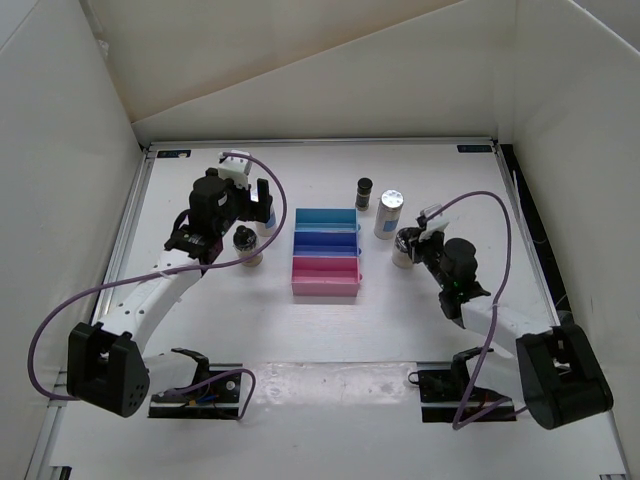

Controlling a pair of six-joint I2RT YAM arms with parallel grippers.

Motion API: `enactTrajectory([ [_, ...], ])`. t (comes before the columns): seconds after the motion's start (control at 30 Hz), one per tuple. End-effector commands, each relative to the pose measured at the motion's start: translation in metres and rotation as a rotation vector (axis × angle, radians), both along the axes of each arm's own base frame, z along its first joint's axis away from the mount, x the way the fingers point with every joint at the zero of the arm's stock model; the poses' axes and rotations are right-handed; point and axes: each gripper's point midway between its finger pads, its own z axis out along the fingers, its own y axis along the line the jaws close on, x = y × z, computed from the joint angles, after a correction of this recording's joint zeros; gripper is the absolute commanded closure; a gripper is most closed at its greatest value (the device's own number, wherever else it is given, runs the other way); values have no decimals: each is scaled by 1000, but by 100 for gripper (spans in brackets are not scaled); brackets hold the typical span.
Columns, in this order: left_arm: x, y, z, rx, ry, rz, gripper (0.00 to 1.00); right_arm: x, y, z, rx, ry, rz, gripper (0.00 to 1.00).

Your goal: Organize the condiment bottles

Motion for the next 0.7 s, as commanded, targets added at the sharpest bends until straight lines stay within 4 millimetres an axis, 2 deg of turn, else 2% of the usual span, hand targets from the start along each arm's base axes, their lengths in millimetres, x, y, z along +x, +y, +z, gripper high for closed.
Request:
enactTrajectory([
  [0.0,-3,2,18,-6,-46,-8,0,5,6,41,-42,-106,11,100],
  [0.07,-5,2,20,-5,-50,-9,0,3,11,66,-36,-159,25,100],
  [0.1,-6,3,20,-5,-50,-9,0,4,7,69,-48,-151,-1,100],
  [0.17,-7,3,22,-7,-54,-10,0,0,10,98,-30,-209,8,100],
  [0.23,-8,4,22,-6,-51,-9,0,-5,12,103,-42,-211,22,100],
  [0.3,-9,4,25,-8,-57,-9,0,-11,17,126,-34,-252,36,100],
  [0.33,-10,4,23,-7,-54,-10,0,-13,19,127,-34,-246,44,100],
  [0.4,-11,4,25,-9,-58,-12,0,-22,27,148,3,-267,75,100],
  [0.43,-12,5,24,-7,-55,-9,0,-24,31,148,16,-254,89,100],
  [0.53,-13,5,28,-10,-63,-9,0,-38,52,166,65,-273,160,100],
  [0.67,-12,10,28,-1,-61,20,0,-49,80,172,98,-278,242,100],
])
